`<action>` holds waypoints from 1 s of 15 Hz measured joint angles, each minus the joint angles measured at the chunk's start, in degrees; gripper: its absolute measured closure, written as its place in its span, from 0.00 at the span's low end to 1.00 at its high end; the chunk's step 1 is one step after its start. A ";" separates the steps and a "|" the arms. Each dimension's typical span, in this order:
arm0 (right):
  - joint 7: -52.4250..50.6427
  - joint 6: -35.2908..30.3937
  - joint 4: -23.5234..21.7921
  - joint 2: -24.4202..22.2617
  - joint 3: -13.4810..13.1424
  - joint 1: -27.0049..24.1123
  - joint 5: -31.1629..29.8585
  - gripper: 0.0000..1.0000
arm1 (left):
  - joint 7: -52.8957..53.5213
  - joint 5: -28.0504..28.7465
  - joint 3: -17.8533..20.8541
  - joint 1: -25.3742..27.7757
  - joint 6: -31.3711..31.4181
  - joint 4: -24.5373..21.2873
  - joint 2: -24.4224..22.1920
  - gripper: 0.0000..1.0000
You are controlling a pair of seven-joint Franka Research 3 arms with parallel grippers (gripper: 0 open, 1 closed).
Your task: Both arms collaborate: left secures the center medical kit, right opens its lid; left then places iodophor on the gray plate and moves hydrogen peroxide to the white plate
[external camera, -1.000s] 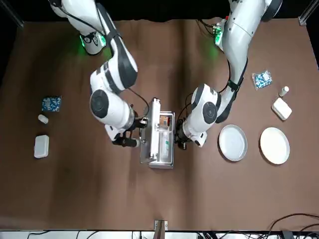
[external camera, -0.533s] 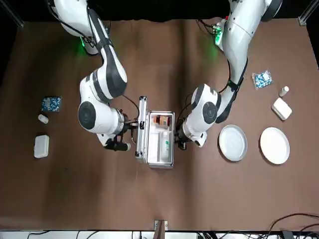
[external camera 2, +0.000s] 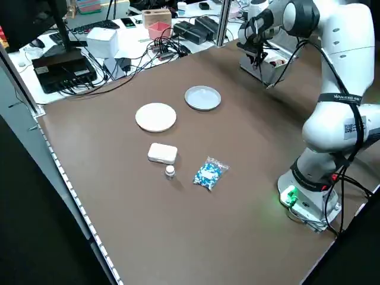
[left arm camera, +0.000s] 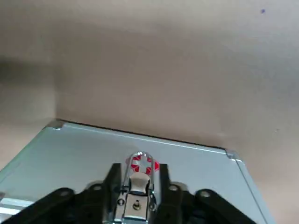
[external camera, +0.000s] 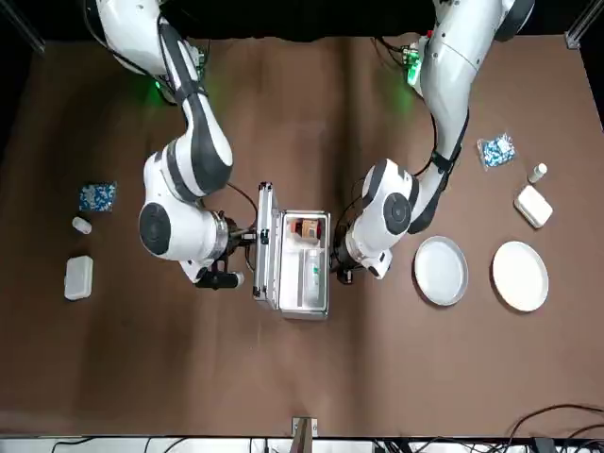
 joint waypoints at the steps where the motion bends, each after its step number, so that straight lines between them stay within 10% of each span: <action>1: -1.68 -0.37 -0.09 0.15 0.02 -0.52 0.88 0.86 | 0.00 0.86 0.01 0.01 0.00 0.24 -0.01 0.48; 7: -7.48 -1.98 -0.70 0.85 0.64 -3.14 4.55 0.86 | -0.83 3.29 0.06 0.34 -8.29 3.31 -1.57 0.00; 15: -15.42 -5.23 -0.71 2.64 0.89 -6.61 9.93 0.86 | -7.60 3.30 -0.60 0.10 -16.77 8.85 -3.67 0.00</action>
